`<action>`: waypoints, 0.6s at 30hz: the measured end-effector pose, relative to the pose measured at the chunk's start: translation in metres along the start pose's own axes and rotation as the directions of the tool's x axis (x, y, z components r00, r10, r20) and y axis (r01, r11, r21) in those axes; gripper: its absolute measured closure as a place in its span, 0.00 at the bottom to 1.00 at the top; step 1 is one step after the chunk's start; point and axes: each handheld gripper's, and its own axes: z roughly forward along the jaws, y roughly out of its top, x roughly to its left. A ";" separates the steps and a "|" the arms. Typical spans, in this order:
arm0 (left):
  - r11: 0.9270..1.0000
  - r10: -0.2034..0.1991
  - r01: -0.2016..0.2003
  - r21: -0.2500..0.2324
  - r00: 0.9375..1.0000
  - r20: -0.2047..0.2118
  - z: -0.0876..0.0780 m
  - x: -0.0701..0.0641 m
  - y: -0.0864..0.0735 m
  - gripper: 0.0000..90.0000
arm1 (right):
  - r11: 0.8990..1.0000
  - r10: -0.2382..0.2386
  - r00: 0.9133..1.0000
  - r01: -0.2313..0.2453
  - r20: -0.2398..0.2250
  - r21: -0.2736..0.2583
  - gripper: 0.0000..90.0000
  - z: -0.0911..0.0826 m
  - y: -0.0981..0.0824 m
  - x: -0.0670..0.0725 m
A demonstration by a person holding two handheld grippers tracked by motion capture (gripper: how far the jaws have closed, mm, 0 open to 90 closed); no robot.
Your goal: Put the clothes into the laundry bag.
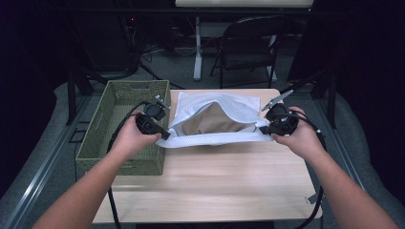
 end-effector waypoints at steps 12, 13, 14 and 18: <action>1.000 0.024 -0.024 0.001 1.000 -0.009 0.021 -0.021 -0.032 0.98 | 1.000 0.001 1.000 -0.002 -0.021 -0.029 0.98 0.006 -0.034 0.018; 1.000 0.021 -0.021 -0.005 1.000 -0.010 0.023 -0.022 -0.035 0.98 | 0.999 0.003 1.000 -0.004 -0.021 -0.037 0.98 0.007 -0.037 0.019; 1.000 0.022 -0.022 -0.006 1.000 -0.009 0.024 -0.023 -0.038 0.98 | 0.999 0.005 1.000 -0.006 -0.025 -0.040 0.98 0.008 -0.040 0.021; 1.000 0.008 -0.008 -0.019 1.000 -0.012 0.031 -0.025 -0.052 0.98 | 0.999 0.013 0.999 -0.015 -0.031 -0.042 0.98 0.012 -0.053 0.027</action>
